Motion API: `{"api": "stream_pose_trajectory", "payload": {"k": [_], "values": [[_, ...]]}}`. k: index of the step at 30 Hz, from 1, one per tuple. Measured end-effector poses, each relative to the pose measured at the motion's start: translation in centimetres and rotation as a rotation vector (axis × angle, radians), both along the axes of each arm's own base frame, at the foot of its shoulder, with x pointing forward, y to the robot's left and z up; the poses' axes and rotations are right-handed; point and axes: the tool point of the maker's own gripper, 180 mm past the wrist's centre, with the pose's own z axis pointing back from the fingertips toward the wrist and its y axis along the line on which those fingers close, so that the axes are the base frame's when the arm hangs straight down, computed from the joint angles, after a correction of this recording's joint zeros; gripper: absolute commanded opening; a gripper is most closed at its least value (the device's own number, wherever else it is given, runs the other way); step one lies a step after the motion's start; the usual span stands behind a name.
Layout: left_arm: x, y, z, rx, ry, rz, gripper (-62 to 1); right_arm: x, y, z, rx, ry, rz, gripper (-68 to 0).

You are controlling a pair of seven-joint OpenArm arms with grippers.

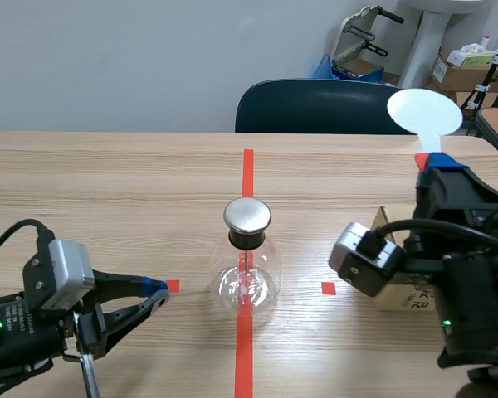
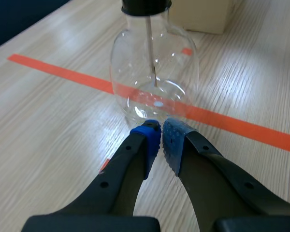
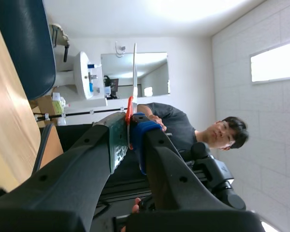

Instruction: Do the electroscope experiment

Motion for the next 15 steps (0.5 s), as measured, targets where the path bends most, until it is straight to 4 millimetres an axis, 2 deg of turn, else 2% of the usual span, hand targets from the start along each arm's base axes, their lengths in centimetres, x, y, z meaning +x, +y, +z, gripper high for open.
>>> {"api": "stream_pose_trajectory", "payload": {"k": [5, 11, 15], "values": [[0.6, -0.4, -1.3, 0.014, 0.005, 0.014, -55.4, 0.3, 1.9, -0.6, 0.047, 0.024, 0.015, -66.7], [1.6, -0.6, -2.0, 0.018, 0.009, 0.038, -55.4, -0.5, 3.5, -3.3, 0.062, 0.101, 0.040, -66.7], [2.2, -0.5, -2.3, 0.026, -0.004, 0.058, -55.4, -1.0, 4.3, -4.1, 0.066, 0.126, 0.060, -66.7]]}}
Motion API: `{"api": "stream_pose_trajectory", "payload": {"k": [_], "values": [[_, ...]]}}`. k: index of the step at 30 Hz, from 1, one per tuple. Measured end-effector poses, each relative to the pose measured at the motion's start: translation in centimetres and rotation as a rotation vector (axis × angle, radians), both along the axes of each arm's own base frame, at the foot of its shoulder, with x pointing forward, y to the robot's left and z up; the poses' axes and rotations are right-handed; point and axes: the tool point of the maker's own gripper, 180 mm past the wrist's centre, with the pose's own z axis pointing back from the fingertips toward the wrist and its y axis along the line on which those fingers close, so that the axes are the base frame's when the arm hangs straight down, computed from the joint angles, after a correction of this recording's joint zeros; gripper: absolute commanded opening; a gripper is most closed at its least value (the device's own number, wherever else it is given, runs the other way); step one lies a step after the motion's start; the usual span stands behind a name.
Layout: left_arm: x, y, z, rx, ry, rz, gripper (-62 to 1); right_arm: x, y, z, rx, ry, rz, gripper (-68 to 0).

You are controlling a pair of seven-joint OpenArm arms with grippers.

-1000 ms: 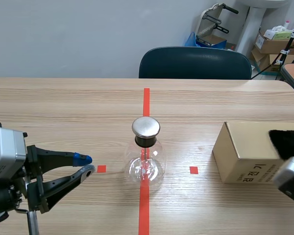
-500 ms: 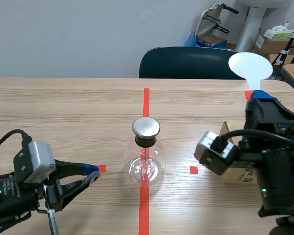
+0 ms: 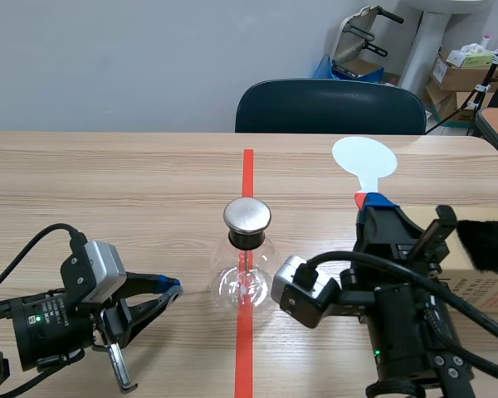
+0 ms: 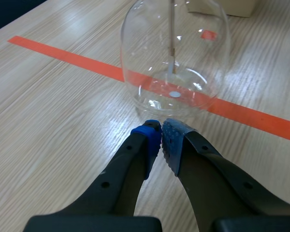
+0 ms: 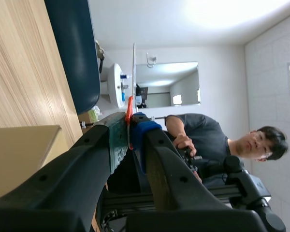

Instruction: Do the electroscope experiment

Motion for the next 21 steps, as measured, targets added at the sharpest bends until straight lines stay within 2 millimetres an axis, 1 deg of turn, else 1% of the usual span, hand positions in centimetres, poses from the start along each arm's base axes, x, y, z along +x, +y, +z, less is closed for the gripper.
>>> {"api": "stream_pose_trajectory", "payload": {"k": [5, 8, 13, 21], "values": [[0.3, -0.4, -0.1, -0.005, -0.002, 0.003, -55.4, -0.3, 0.9, -0.1, 0.000, 0.005, 0.036, -66.7], [-0.1, -1.0, -0.3, 0.019, -0.017, -0.037, -55.4, -0.4, 1.2, -0.2, 0.003, 0.007, 0.042, -66.7], [-0.4, -1.9, -0.8, 0.017, -0.012, -0.047, -55.4, -0.6, 1.3, -1.2, -0.013, 0.059, 0.047, -66.7], [-0.2, -1.5, -1.2, 0.032, -0.008, -0.031, -55.4, -0.9, 1.5, -1.4, -0.014, 0.068, 0.056, -66.7]]}}
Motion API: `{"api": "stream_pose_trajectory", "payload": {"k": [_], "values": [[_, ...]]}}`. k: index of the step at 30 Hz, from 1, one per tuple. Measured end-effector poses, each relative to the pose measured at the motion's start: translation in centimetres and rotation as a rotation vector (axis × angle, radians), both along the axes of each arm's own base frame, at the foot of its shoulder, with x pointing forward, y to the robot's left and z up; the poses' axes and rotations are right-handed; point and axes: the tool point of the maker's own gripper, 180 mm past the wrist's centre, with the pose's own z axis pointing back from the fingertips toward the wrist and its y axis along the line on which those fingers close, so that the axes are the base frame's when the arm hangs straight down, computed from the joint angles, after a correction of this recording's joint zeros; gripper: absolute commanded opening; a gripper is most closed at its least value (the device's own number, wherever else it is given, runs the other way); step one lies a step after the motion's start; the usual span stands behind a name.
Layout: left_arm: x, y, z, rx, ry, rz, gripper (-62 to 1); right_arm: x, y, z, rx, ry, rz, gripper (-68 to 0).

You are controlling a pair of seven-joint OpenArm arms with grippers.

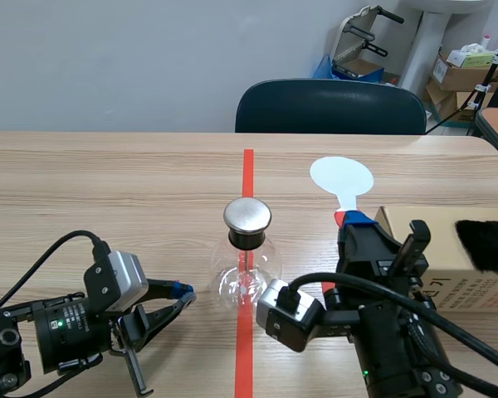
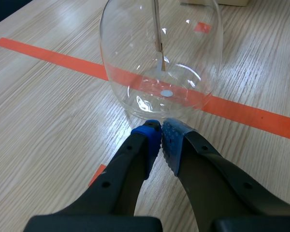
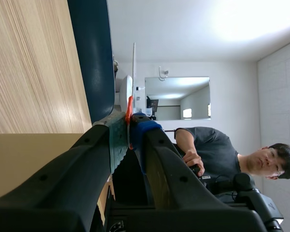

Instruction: Do the electroscope experiment

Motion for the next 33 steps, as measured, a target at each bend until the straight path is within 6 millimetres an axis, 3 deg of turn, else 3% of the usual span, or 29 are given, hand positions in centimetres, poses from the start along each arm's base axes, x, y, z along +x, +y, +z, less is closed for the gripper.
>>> {"api": "stream_pose_trajectory", "payload": {"k": [6, 33], "values": [[0.86, 0.64, 0.09, -0.006, 0.001, 0.060, -55.4, -0.01, 0.05, 0.00, 0.000, 0.000, 0.003, -66.7], [0.81, 0.64, 0.07, -0.004, 0.000, 0.057, -55.4, -0.01, 0.05, 0.00, 0.000, 0.000, 0.003, -66.7]]}}
